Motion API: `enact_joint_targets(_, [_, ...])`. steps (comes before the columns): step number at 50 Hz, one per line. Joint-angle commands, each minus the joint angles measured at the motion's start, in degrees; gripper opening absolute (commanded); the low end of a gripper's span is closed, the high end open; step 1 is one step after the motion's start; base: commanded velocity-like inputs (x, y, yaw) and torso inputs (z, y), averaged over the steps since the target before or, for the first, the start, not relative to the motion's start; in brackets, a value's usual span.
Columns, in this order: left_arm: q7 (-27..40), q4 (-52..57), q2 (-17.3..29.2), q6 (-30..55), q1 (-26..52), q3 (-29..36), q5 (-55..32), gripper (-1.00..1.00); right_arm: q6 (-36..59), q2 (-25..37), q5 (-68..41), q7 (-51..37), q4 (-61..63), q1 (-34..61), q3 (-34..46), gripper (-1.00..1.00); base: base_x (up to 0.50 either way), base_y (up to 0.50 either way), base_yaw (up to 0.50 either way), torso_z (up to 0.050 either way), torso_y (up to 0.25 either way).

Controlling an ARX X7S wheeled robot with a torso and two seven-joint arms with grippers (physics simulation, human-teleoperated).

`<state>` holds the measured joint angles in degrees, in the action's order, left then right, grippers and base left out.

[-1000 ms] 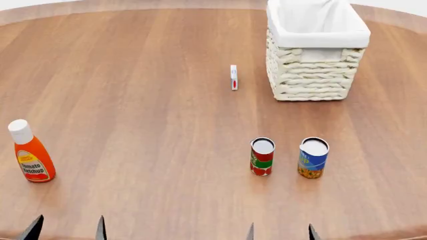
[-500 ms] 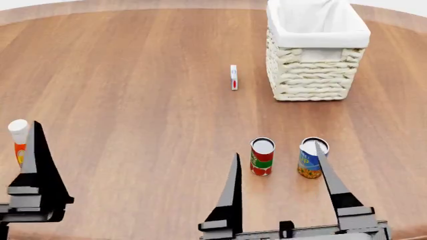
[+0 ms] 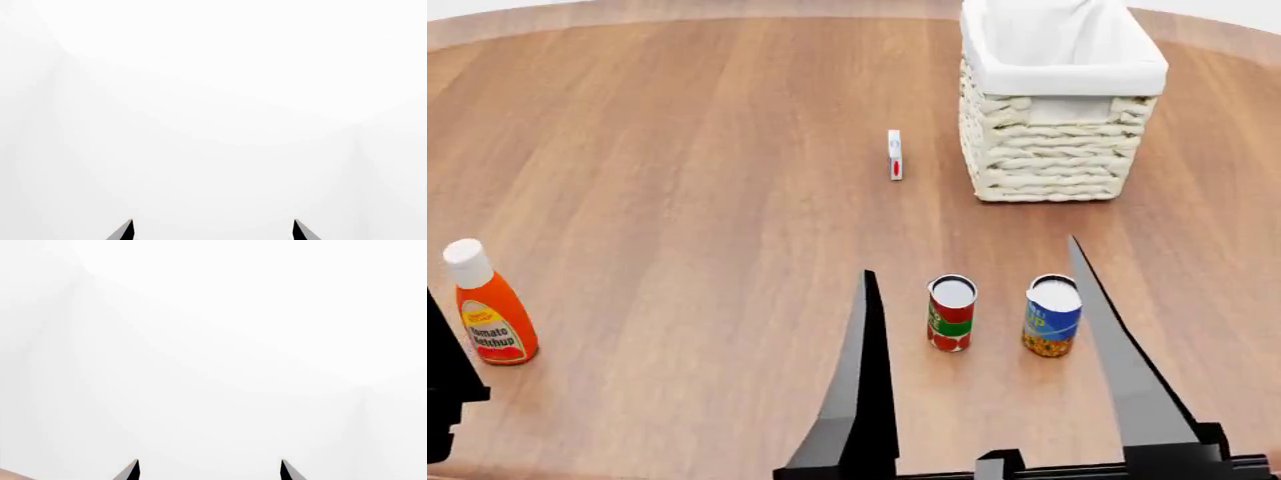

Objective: Pick up the tomato sauce, and put it in the basket.

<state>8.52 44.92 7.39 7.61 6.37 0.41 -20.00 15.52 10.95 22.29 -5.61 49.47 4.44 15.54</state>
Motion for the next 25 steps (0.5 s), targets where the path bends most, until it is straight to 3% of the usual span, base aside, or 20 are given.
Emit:
enact_joint_targets(1, [0.8, 0.3, 0.8, -0.1, -0.1, 0.4, -0.8, 1.00, 1.1, 0.7, 1.7, 0.2, 0.8, 0.7, 1.1, 1.00, 0.02, 0.00, 0.00, 0.000, 0.000])
enact_joint_targets(25, [2.3, 0.5, 2.3, -0.9, -0.7, 1.1, -1.4, 1.00, 1.4, 1.4, 2.3, -0.6, 0.9, 0.6, 1.6, 1.00, 0.19, 0.00, 0.00, 0.000, 0.000])
